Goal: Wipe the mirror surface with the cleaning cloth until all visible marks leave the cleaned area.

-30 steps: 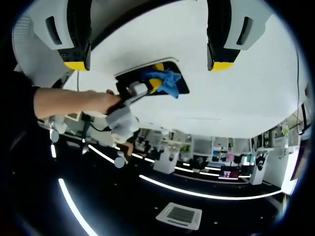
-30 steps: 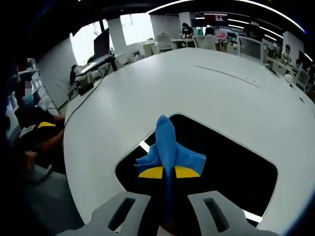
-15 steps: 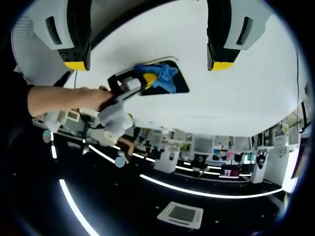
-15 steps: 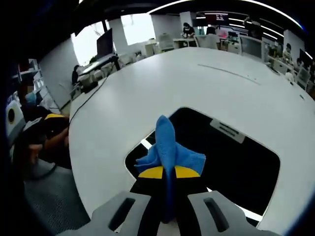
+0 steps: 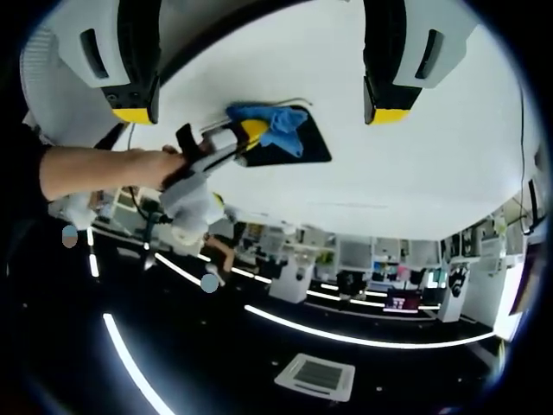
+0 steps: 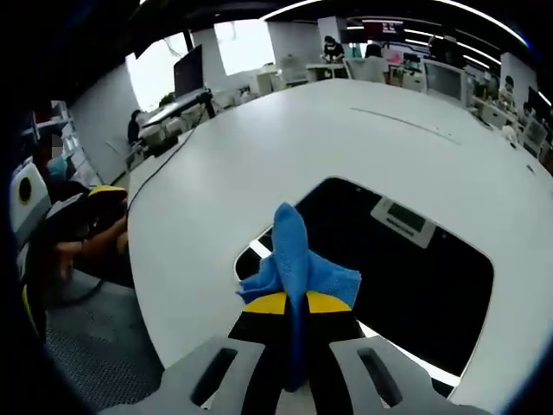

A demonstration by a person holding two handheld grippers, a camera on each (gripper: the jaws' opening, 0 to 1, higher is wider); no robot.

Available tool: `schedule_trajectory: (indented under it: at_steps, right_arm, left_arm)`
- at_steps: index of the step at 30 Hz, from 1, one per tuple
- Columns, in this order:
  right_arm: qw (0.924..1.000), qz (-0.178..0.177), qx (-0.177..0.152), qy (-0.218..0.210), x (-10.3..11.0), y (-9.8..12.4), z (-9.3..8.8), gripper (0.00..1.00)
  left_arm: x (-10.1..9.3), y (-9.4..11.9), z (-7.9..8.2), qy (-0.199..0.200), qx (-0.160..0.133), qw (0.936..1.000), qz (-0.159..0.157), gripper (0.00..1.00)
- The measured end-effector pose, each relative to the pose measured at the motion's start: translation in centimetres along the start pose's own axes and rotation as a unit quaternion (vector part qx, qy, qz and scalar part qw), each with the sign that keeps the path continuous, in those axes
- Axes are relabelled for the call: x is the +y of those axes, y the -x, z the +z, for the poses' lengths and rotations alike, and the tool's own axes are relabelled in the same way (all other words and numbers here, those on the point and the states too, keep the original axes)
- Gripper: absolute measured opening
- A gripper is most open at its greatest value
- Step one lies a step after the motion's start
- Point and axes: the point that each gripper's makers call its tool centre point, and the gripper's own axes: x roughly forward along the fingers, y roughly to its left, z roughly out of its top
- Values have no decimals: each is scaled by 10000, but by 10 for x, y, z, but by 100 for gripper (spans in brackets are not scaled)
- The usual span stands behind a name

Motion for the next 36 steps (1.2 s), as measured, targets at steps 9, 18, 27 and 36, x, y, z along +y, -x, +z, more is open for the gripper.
schedule_trajectory:
  at_steps: [9,18,27,36]
  right_arm:
    - [10000,13,-2,-69,1,1,-1,1]
    - [10000,44,-20,3,1,2,-1,1]
    - [10000,51,11,3,-6,7,-5,1]
    - [9999,-84,35,-126,-23,18,-14,1]
  left_arm:
    - [1,0,0,6,-5,10000,19,99]
    - [1,1,0,-11,2,10000,21,99]
    - [1,1,-1,-22,15,10000,36,99]
    - [1,1,0,-31,10,10000,27,99]
